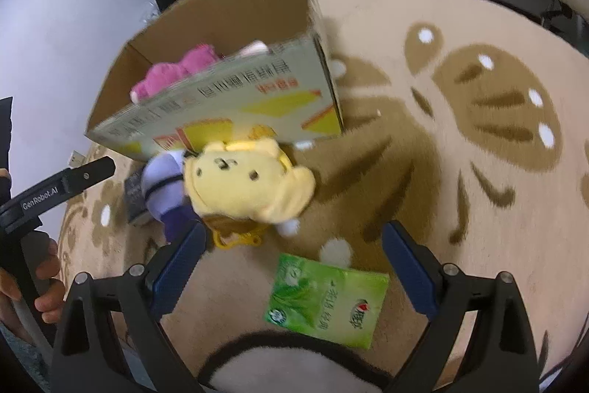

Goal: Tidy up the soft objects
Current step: 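Lower both tools toward the yellow bear plush and green packet, then grasp the green tissue packet with the right tool while the left tool grasps the black Face tissue pack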

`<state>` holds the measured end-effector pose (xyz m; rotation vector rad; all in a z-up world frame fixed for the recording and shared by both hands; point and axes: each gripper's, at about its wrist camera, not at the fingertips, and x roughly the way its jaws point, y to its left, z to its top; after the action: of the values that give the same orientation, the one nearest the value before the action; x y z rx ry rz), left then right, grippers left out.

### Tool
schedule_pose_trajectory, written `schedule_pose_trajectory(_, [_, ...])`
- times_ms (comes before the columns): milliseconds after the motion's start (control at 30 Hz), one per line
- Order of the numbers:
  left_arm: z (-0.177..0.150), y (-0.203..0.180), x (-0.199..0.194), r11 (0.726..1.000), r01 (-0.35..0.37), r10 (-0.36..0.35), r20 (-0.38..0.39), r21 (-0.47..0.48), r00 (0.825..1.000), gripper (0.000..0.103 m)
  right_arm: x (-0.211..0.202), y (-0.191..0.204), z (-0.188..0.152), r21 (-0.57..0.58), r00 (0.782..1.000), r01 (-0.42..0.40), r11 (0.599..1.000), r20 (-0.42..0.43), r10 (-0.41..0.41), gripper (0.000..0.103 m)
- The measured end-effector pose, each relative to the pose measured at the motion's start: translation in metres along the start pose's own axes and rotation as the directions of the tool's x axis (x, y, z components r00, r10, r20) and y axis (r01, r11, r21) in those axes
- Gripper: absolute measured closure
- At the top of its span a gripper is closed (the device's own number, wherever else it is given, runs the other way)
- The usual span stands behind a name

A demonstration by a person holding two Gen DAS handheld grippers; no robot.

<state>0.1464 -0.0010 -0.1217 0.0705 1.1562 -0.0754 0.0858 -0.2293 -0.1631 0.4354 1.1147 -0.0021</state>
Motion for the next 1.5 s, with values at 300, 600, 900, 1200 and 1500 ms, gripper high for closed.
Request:
schedule_pose_trajectory(300, [-0.003,0.008,0.03,0.999,-0.015,0.011,-0.093,-0.05,0.996,0.0,0.017,-0.01,-0.011,0.012,0.995,0.065,0.998,-0.073,-0.064,0.005])
schedule_pose_trajectory(600, [-0.008,0.009,0.055,0.996,-0.066,0.057,-0.161,-0.053,0.985,0.0,0.032,-0.012,-0.018,0.018,0.986,0.092,0.996,-0.138,-0.088,0.013])
schedule_pose_trajectory(900, [-0.01,0.019,0.07,0.991,-0.065,0.04,-0.206,-0.115,0.978,0.0,0.04,-0.009,-0.022,0.012,0.984,0.094,0.995,-0.152,-0.091,0.013])
schedule_pose_trajectory(1200, [-0.007,0.026,0.075,0.99,-0.053,0.025,-0.217,-0.129,0.976,0.0,0.054,0.011,-0.029,-0.024,0.982,0.114,0.993,-0.149,-0.117,0.019])
schedule_pose_trajectory(1500, [-0.006,0.022,0.077,0.99,-0.067,0.04,-0.211,-0.123,0.977,0.0,0.053,0.0,-0.025,-0.009,0.984,0.096,0.995,-0.148,-0.096,0.02])
